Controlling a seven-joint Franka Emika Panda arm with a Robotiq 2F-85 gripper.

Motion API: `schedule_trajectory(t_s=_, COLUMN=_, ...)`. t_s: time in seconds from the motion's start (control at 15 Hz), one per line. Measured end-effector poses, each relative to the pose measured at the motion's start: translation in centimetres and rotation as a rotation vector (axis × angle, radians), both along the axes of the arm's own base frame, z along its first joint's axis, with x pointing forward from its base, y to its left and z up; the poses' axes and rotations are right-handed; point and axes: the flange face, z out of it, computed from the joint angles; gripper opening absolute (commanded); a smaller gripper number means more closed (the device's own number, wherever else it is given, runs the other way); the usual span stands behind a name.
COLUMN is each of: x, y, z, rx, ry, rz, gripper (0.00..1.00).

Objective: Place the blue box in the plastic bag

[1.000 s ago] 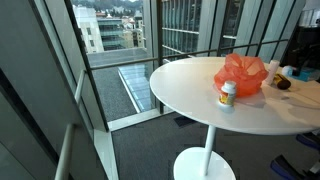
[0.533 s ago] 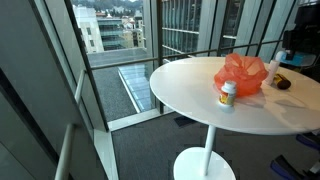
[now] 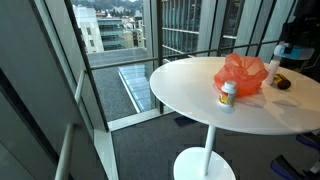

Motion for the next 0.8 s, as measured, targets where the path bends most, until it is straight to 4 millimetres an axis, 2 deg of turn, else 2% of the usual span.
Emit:
schedule_trajectory(t_s=0.4, x=0.2, y=0.1, z=-0.8, rx=-0.001, ry=0.003, rz=0.003, gripper=0.40)
schedule_trajectory(t_s=0.8, x=1.9, y=1.0, z=-1.3, rx=-0.020, ry=-0.066, rz=0.032, gripper=0.40)
